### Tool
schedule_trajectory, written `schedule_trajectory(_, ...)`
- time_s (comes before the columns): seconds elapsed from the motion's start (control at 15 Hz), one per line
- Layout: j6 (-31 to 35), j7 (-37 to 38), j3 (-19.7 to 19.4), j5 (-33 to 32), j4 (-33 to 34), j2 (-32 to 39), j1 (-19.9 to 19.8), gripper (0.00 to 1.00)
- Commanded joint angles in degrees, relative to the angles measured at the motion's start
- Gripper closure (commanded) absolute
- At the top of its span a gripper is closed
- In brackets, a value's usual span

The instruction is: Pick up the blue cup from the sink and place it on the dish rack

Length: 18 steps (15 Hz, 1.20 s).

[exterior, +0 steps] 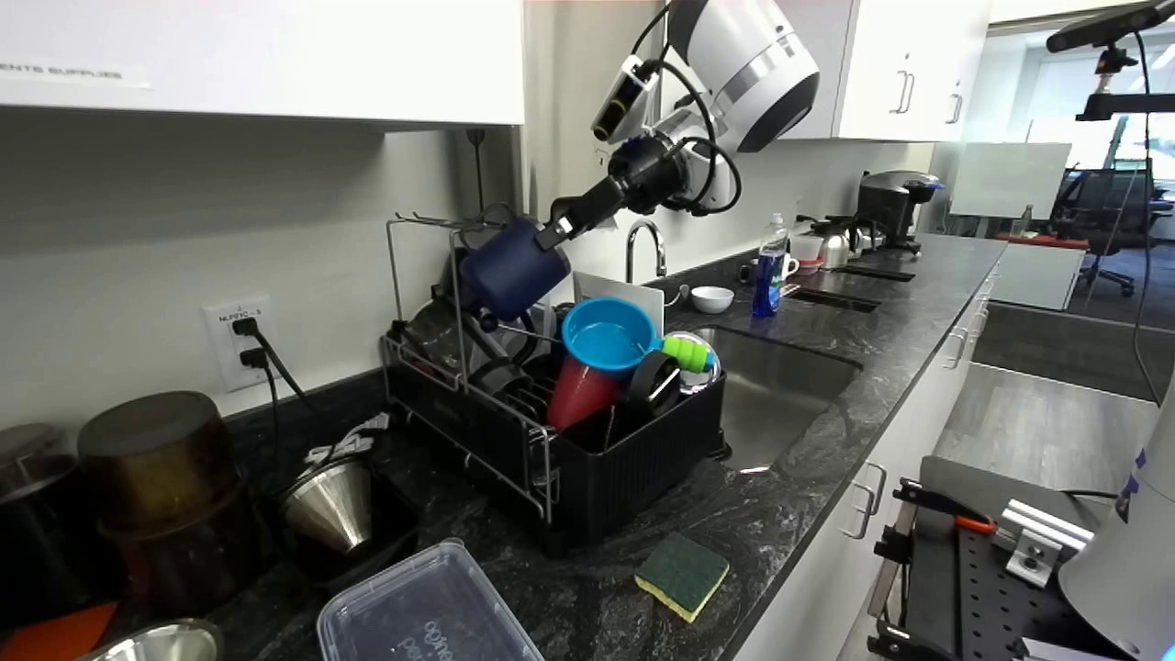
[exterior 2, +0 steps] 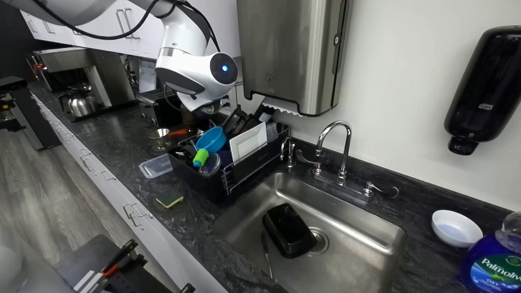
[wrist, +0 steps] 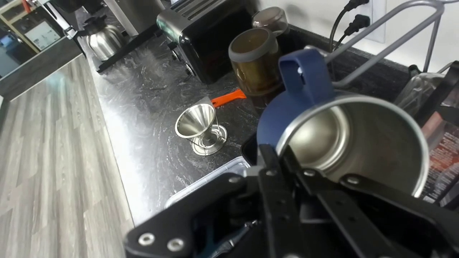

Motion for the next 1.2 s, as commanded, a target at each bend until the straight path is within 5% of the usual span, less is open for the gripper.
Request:
schedule_trajectory(0.0, 0.7, 0.99, 0.07, 1.54, 0.93, 0.28, 0.46, 0.98)
schedule_trajectory(1.13, -0.98, 2.38, -1.42, 0.97, 2.38, 2.63, -0.13, 0.98)
